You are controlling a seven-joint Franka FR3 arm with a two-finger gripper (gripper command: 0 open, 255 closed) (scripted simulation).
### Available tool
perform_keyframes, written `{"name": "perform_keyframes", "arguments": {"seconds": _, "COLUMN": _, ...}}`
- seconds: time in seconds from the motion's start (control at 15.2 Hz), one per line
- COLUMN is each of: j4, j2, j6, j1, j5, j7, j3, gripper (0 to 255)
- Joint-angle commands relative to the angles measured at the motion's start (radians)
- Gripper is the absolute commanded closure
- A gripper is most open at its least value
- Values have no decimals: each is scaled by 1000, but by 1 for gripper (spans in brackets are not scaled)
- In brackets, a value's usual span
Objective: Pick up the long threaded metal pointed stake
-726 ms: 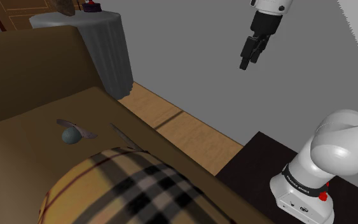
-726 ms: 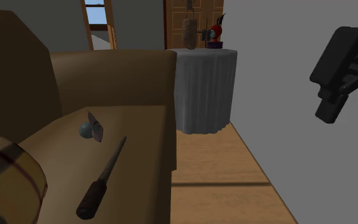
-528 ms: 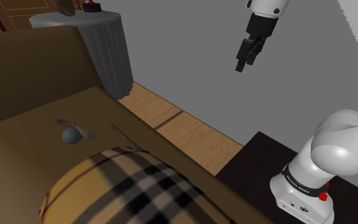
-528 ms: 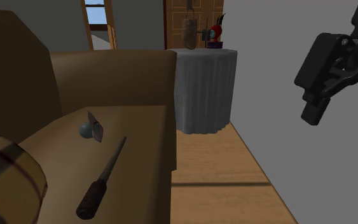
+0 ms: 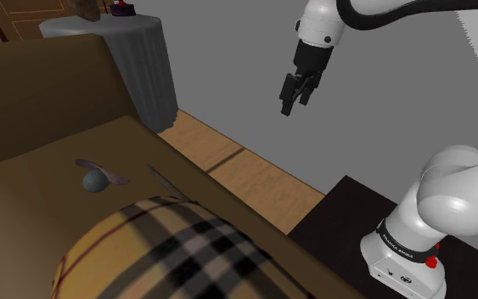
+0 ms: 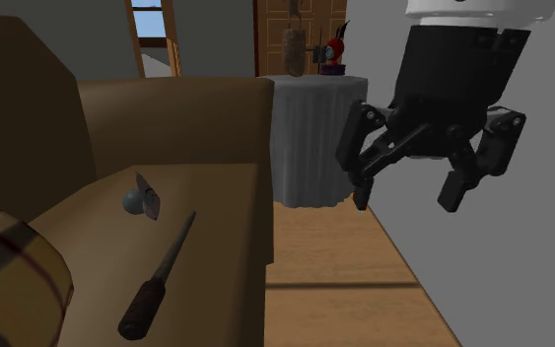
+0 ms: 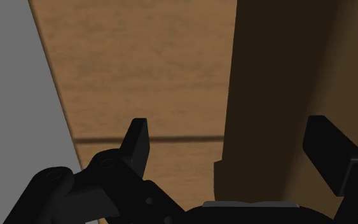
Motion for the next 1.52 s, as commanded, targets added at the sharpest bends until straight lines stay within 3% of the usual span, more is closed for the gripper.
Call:
{"name": "perform_keyframes", "arguments": {"seconds": 0.0, "j4": -7, "j2": 38, "j6": 53, "j1": 12, "j5": 20, "j7": 40, "j3": 39, "gripper": 0}}
{"name": "perform_keyframes", "arguments": {"seconds": 0.4, "j4": 30, "j2": 180, "j6": 182, "j1": 38, "j5": 51, "j7": 154, "j3": 149, "gripper": 0}}
{"name": "perform_keyframes", "arguments": {"seconds": 0.79, "j4": 112, "j2": 355, "j6": 299, "j1": 48, "j5": 33, "j7": 281, "j3": 257, "gripper": 0}}
{"name": "perform_keyframes", "arguments": {"seconds": 1.12, "j4": 214, "j2": 526, "j6": 377, "j1": 55, "j5": -37, "j7": 408, "j3": 340, "gripper": 0}}
{"name": "perform_keyframes", "arguments": {"seconds": 1.45, "j4": 348, "j2": 716, "j6": 425, "j1": 83, "j5": -159, "j7": 554, "j3": 396, "gripper": 0}}
